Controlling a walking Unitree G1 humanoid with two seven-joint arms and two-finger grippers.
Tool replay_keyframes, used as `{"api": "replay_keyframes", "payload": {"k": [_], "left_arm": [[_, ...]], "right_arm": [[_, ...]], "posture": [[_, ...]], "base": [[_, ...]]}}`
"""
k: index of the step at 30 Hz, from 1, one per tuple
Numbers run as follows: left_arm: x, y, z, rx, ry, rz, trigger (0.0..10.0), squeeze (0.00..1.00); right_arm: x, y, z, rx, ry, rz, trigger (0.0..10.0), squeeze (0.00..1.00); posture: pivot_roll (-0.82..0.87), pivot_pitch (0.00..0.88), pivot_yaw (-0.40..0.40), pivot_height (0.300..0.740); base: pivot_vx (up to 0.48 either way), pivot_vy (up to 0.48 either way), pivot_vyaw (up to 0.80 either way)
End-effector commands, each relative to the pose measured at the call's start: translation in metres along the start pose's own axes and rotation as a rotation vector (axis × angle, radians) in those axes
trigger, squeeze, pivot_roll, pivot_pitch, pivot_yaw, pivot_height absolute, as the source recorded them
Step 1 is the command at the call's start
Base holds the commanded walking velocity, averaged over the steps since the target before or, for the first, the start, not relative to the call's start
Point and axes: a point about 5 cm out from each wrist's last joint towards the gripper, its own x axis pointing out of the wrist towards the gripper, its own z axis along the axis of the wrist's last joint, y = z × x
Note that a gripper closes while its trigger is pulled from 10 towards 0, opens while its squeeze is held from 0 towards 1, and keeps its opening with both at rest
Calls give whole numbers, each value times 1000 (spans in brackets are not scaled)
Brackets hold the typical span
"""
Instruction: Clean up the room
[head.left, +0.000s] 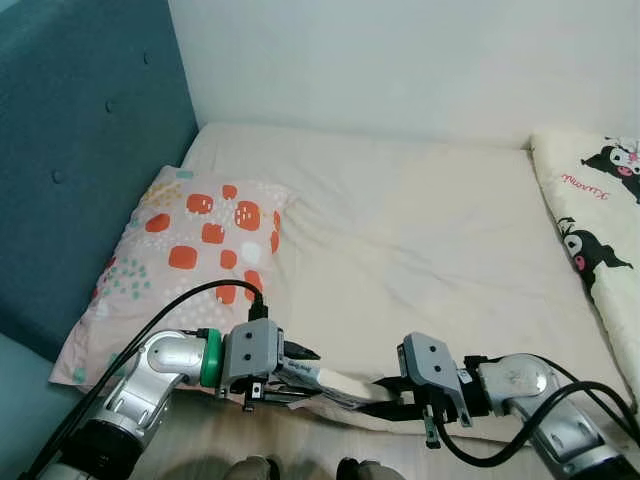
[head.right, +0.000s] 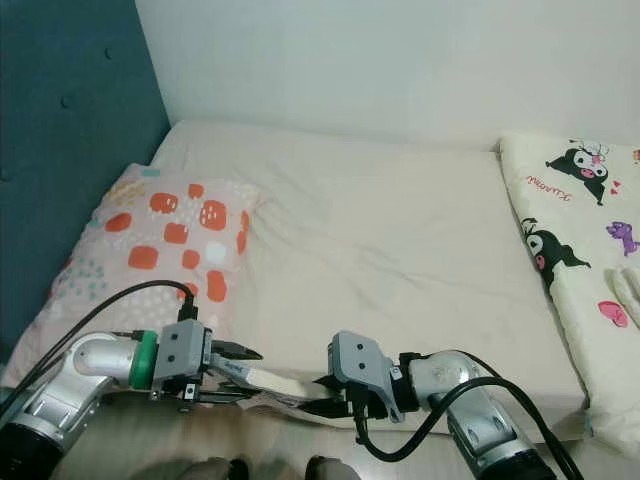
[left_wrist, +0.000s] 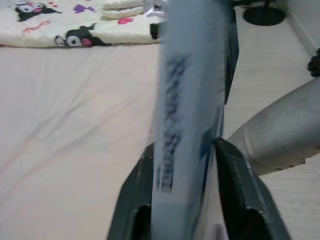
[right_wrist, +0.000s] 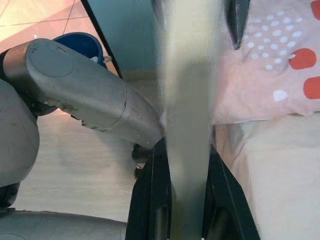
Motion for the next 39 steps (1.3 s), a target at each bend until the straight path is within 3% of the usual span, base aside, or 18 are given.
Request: {"api": "replay_keyframes", "payload": {"k": [1,2,4,12,13,15,16,19,25,29,31,32,39], "left_arm": [[17,-11,3,13,-22,-88,3765,0],[18,-11,3,16,-24,-91,8431,0],[19,-11,5,34,-27,-93,10000,0],[21,-13,8,54,-35,-107,10000,0],[22,-11,7,46,-37,-96,10000,816],[22,-11,7,46,-37,-96,10000,816],[21,-8,6,36,-40,-77,10000,1000],[19,-5,5,34,-38,-67,10000,1000],[1,5,2,56,8,-56,10000,1000],[-4,-1,3,52,17,-110,10000,1000],[-7,-8,1,95,47,-144,10000,1000],[-9,-11,-2,119,67,-158,10000,0],[-21,-9,-17,166,153,-141,10000,0]], "right_arm": [[10,-1,13,-55,-72,12,10000,0],[11,-2,14,-58,-75,9,10000,0],[12,-3,15,-63,-80,5,10000,0],[12,-2,15,-74,-70,40,10000,0],[12,-1,14,-79,-64,54,10000,0],[12,-1,14,-79,-64,54,10000,0],[12,0,13,-84,-56,69,10000,0],[13,1,13,-84,-54,73,10000,0],[10,1,9,-84,-40,57,10000,0],[9,2,7,-80,-39,49,10000,0],[9,1,7,-81,-39,40,10000,0],[9,1,7,-84,-40,35,10000,0],[6,-1,8,-85,-42,23,10000,0]], "posture": [[-11,76,19,740],[-11,76,19,740],[-11,70,18,740],[-10,58,17,740],[-11,57,16,740],[-11,57,16,740],[-11,54,15,740],[-11,54,15,740],[-10,51,13,740],[-9,54,15,740],[-7,58,17,740],[-6,61,18,740],[-3,72,16,740]], "base": [[0,0,0],[0,0,0],[0,0,0],[0,0,0],[0,0,0],[0,0,0],[0,0,0],[0,0,0],[0,0,0],[0,0,0],[0,0,0],[0,0,0],[0,0,0]]}}
